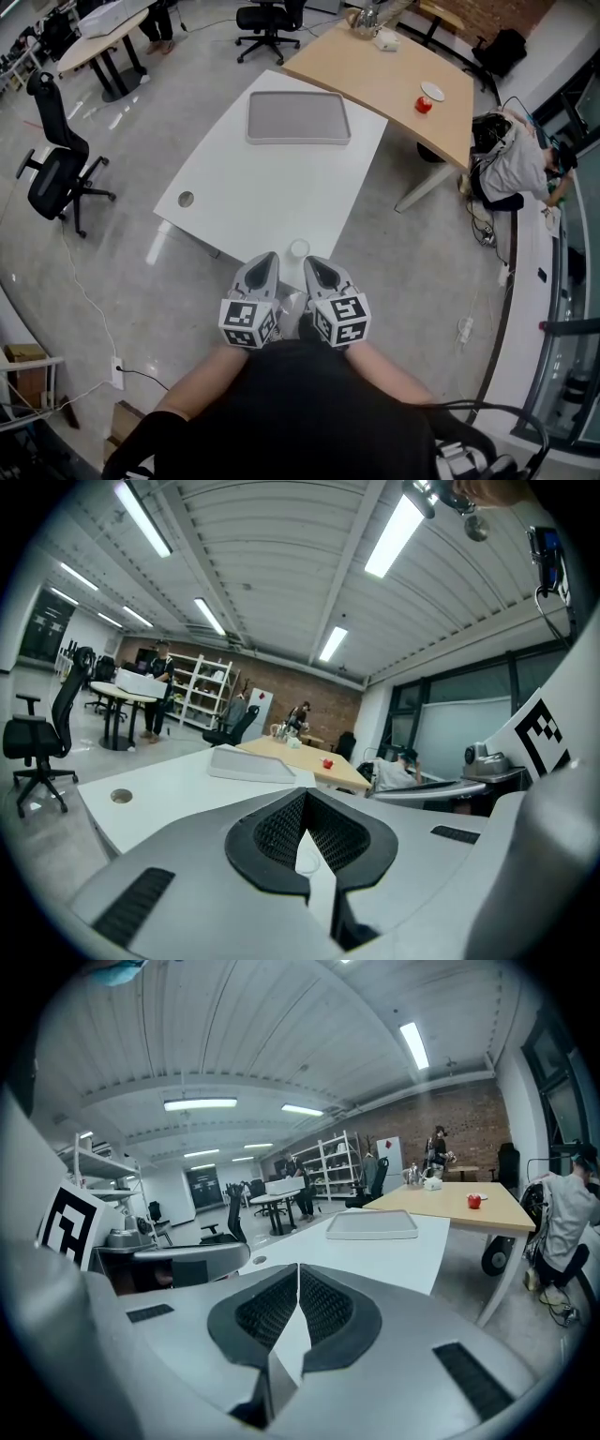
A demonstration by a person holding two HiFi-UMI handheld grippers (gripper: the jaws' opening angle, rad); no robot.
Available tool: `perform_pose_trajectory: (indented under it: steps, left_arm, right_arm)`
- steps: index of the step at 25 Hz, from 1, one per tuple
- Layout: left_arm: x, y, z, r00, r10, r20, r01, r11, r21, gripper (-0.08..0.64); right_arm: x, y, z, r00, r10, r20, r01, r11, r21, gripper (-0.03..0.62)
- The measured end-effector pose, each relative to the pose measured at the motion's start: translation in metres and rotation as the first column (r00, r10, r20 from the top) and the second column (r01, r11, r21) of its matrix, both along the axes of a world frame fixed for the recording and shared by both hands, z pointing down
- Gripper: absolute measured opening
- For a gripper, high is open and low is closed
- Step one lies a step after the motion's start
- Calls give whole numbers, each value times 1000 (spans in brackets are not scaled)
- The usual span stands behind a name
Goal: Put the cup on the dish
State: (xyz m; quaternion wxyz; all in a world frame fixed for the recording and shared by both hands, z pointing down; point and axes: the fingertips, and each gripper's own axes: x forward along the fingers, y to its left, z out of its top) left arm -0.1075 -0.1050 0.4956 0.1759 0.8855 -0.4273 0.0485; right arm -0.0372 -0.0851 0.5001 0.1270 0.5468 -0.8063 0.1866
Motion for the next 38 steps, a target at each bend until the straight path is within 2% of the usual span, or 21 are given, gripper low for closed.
perform_pose_trajectory:
  steps: [7,12,18,23,25,27,30,38]
  left_arm:
    - [12,-20,22,999,1,43,0,1000,-17,-3]
    - [16,-31,40,996,-6,86,9,1000,-30,-3]
    - [31,-45,61,991,-13,132,21,998,-55,-3]
    - [39,-51,85,986,-17,167,31,996,-79,-3]
    - [40,-56,95,984,-20,178,37,995,-88,-3]
    - [39,-61,103,982,-20,188,38,995,-92,-3]
    - [37,-65,113,978,-20,206,41,994,-102,-3]
    - [33,-71,132,974,-33,226,64,989,-130,-3]
  right_arm:
    - [11,-17,18,999,-35,-12,35,999,-18,14]
    - [18,-25,43,996,-67,-57,65,997,-48,15]
    - [34,-34,79,987,-123,-100,112,987,-116,15]
    - [32,-38,109,978,-181,-105,161,971,-175,17]
    - [30,-40,122,972,-214,-95,192,961,-198,60]
    - [27,-41,136,966,-244,-87,219,948,-229,152]
    - [24,-42,155,959,-268,-86,237,934,-268,185]
    - [16,-59,193,939,-316,-134,261,911,-319,224]
